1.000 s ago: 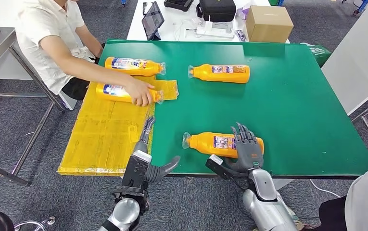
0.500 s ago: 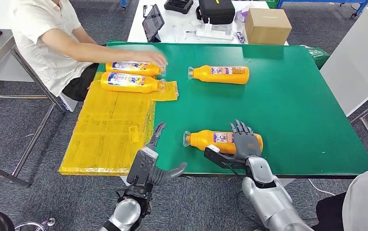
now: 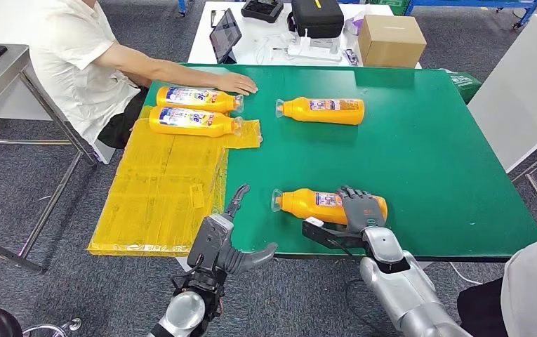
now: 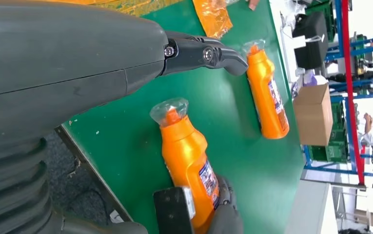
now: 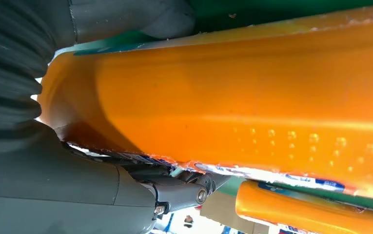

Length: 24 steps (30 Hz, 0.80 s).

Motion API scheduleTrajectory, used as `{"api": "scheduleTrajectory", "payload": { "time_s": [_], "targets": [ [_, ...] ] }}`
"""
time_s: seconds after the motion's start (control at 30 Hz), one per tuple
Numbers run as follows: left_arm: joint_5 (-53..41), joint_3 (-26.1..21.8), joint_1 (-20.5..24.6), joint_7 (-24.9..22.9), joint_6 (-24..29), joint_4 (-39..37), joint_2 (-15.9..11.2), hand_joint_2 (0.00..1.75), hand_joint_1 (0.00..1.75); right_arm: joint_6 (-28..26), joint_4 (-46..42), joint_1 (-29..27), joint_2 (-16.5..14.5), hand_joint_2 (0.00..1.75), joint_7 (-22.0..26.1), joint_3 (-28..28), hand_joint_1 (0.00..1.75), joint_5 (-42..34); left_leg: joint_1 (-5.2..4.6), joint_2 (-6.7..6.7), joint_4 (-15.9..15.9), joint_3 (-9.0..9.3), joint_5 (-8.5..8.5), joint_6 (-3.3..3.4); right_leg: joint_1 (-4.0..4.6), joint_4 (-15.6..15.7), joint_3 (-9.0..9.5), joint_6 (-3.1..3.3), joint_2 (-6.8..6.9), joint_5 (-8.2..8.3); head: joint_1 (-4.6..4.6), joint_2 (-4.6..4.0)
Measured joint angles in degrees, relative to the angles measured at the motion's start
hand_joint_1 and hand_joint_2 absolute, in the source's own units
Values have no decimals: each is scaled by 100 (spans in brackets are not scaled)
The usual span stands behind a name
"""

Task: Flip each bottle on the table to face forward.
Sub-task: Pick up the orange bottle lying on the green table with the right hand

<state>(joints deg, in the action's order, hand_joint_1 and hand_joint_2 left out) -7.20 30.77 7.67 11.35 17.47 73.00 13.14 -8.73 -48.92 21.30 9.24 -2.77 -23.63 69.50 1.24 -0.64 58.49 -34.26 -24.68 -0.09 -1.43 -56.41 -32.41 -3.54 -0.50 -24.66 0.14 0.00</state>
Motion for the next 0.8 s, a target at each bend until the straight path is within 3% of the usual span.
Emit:
{"api": "scheduleTrajectory", "payload": {
  "time_s": [0.4,0.67,0.8],
  "targets": [
    [151,4,-8,54,-31,61,-22,175,0,31,-244,-21,236,175,122,-267,175,-335,1,1,1,-8,0,0,0,-1,17,-5,0,1,-1,0],
    [771,-20,-5,319,217,59,-2,175,0,-376,-347,-92,186,175,1198,-194,175,-1570,2,21,0,-7,-4,-1,2,-1,9,9,-14,11,-1,0],
    [2203,-117,-10,126,74,-24,87,175,0,-552,-486,-209,15,175,1823,-51,175,-2367,5,23,-1,-10,-4,-2,6,-2,5,10,-16,12,1,0]
  ]
}}
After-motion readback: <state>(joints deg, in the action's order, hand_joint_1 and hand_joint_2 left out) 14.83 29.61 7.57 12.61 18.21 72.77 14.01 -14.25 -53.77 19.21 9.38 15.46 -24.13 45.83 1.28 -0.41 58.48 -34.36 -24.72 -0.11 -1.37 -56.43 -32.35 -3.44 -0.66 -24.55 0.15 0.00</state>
